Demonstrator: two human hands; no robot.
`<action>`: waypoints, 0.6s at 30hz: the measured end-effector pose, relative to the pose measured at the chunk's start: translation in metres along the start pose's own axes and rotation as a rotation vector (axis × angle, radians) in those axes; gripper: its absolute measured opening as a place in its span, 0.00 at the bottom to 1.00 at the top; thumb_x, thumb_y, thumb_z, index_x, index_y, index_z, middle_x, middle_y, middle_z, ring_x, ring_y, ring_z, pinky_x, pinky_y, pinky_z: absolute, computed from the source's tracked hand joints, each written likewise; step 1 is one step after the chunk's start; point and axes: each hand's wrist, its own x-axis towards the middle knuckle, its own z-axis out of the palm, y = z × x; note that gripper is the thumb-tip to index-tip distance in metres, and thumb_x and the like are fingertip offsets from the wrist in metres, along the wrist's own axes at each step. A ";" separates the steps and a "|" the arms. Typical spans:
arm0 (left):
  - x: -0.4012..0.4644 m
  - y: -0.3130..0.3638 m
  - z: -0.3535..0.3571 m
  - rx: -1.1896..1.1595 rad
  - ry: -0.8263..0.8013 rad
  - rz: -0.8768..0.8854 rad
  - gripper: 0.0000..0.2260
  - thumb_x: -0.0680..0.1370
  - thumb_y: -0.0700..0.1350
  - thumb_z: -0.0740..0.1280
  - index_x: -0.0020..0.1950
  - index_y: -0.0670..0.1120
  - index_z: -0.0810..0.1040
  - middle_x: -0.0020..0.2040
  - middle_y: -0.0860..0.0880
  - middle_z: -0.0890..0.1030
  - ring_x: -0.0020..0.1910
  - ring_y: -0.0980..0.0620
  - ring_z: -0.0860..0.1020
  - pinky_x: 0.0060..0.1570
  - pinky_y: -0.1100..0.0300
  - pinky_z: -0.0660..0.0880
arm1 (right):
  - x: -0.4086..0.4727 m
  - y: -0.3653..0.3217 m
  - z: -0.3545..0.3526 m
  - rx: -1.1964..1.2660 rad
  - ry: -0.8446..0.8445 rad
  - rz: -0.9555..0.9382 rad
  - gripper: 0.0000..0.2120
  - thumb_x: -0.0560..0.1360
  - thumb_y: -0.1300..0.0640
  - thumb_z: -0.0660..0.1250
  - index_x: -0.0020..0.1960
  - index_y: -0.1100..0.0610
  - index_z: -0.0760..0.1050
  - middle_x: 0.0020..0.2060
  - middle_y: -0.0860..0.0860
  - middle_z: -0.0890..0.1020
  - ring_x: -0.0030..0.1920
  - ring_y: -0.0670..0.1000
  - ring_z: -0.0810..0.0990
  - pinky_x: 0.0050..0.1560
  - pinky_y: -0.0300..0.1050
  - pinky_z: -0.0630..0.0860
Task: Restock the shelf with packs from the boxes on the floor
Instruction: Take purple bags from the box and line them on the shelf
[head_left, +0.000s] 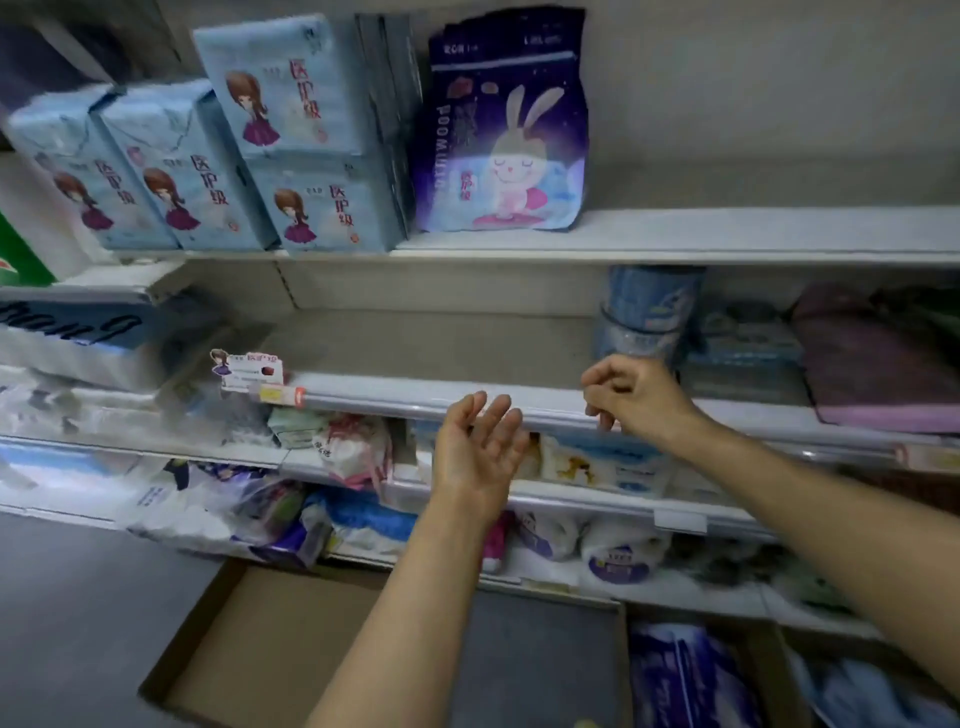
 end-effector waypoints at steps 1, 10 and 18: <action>0.001 -0.013 -0.008 0.019 0.017 -0.032 0.08 0.82 0.47 0.60 0.51 0.45 0.77 0.49 0.46 0.82 0.46 0.49 0.80 0.50 0.54 0.76 | -0.008 0.015 -0.001 -0.012 -0.025 0.058 0.06 0.76 0.66 0.66 0.44 0.56 0.76 0.34 0.55 0.82 0.26 0.45 0.77 0.27 0.37 0.71; 0.015 -0.139 -0.074 0.104 0.158 -0.307 0.08 0.82 0.47 0.60 0.48 0.47 0.77 0.51 0.46 0.82 0.49 0.49 0.80 0.48 0.56 0.75 | -0.079 0.169 -0.014 -0.045 -0.100 0.492 0.03 0.77 0.62 0.67 0.44 0.57 0.77 0.37 0.56 0.82 0.30 0.50 0.77 0.28 0.39 0.70; 0.040 -0.271 -0.118 0.196 0.274 -0.445 0.13 0.84 0.47 0.57 0.66 0.45 0.73 0.52 0.47 0.80 0.48 0.50 0.79 0.51 0.55 0.74 | -0.152 0.320 -0.021 -0.061 -0.215 0.742 0.06 0.77 0.66 0.65 0.41 0.62 0.77 0.35 0.58 0.79 0.31 0.51 0.76 0.27 0.35 0.71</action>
